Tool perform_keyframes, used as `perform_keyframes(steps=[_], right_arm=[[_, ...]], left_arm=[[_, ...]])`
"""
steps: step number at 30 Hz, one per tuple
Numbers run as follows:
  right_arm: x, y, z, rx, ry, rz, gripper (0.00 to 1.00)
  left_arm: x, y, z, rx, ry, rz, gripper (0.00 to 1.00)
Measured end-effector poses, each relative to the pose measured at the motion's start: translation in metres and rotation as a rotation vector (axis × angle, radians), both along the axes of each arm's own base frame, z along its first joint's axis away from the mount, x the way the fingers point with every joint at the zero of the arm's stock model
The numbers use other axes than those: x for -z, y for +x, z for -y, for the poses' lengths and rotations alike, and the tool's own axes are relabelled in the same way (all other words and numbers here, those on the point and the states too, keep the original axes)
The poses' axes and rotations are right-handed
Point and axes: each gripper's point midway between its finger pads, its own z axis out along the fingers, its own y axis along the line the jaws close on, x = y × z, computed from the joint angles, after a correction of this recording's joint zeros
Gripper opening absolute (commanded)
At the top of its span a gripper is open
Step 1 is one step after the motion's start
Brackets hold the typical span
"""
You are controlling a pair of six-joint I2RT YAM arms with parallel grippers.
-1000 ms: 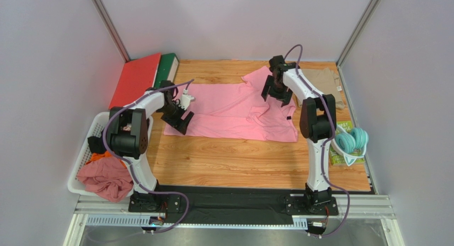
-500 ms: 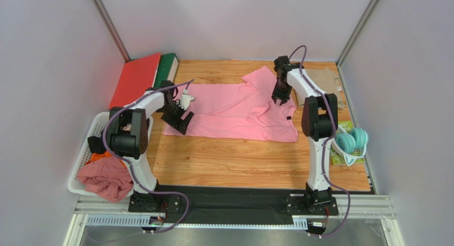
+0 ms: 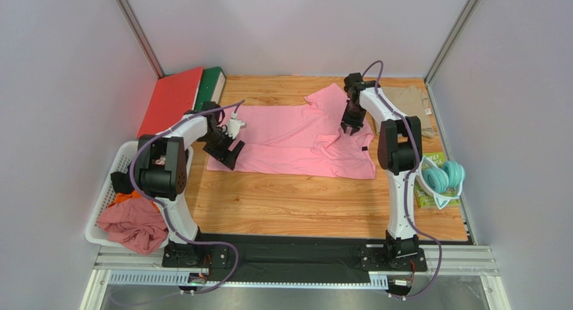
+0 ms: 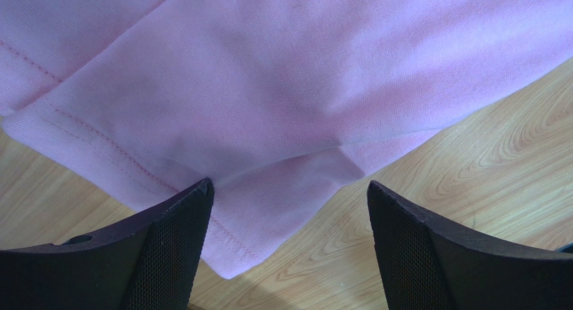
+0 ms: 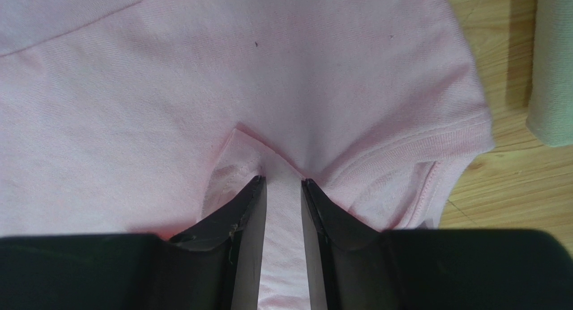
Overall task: Fold and stack the t-shirts
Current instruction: Fold the flattened tshirt in 1/3 of the way
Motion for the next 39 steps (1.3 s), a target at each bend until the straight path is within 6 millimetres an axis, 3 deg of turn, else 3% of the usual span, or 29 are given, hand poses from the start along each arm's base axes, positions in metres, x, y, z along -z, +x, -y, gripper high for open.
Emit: perform_keyframes(steps=[4,7,8,19,26,27,28,31,39], right_arm=[[0.001,0.001,-0.001,-0.004,0.002,-0.001,0.19],[0.002,0.002,-0.001,-0.009,0.005,-0.002,0.01],[0.003,0.002,-0.002,-0.013,0.006,-0.004,0.0],[0.004,0.002,0.001,-0.008,0.008,-0.009,0.0],[0.004,0.004,0.018,0.028,0.005,-0.011,0.0],[0.004,0.004,0.021,0.035,0.005,-0.011,0.06],[0.004,0.005,0.024,0.041,0.005,-0.011,0.25],[0.004,0.005,0.03,0.046,0.007,-0.012,0.41],[0.002,0.006,0.024,0.031,0.044,-0.012,0.37]], left_arm=[[0.0,0.0,0.0,0.0,0.0,0.0,0.9],[-0.001,0.0,0.0,0.0,0.001,0.0,0.9],[-0.001,0.0,0.0,0.0,0.002,-0.001,0.9],[-0.001,0.0,-0.001,-0.001,0.008,-0.003,0.9],[-0.001,0.0,-0.001,-0.001,0.008,-0.003,0.9],[-0.001,0.0,-0.001,-0.001,0.008,-0.003,0.9],[-0.001,0.0,-0.001,-0.001,0.008,-0.003,0.9],[-0.001,0.0,-0.001,-0.001,0.008,-0.003,0.9],[-0.001,0.0,-0.001,-0.001,0.008,-0.003,0.9]])
